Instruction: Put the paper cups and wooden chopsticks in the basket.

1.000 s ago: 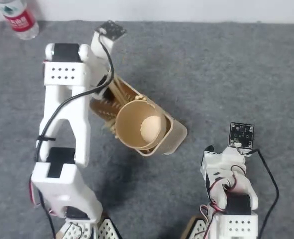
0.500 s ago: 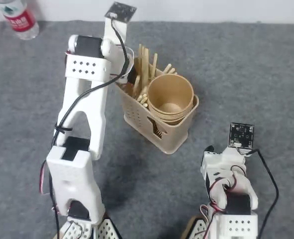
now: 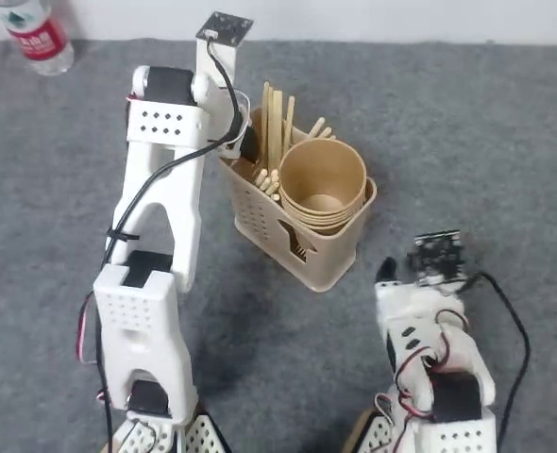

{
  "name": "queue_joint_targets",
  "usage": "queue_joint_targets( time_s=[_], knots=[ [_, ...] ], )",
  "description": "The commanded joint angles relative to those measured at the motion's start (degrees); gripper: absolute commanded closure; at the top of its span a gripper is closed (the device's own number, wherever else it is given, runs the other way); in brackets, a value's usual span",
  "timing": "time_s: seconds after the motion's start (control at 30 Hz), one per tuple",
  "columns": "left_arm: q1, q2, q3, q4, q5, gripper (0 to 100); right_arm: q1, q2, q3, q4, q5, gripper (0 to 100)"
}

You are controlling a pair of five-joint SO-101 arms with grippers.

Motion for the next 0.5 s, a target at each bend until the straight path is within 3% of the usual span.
queue_joint_targets(
  time_s=[0.0,0.27,0.47],
  knots=[
    [-1.8,-0.6,-2.2,1.8,-2.4,79,-7.0,0.4,-4.0,0.1,1.7,98.7],
    [-4.0,0.0,-2.1,1.7,-2.5,79,-22.9,0.5,-7.4,2.6,1.8,99.1],
    [-2.5,0.0,-2.1,1.4,-2.6,79,-24.7,0.5,-7.5,3.9,3.1,99.1]
  ],
)
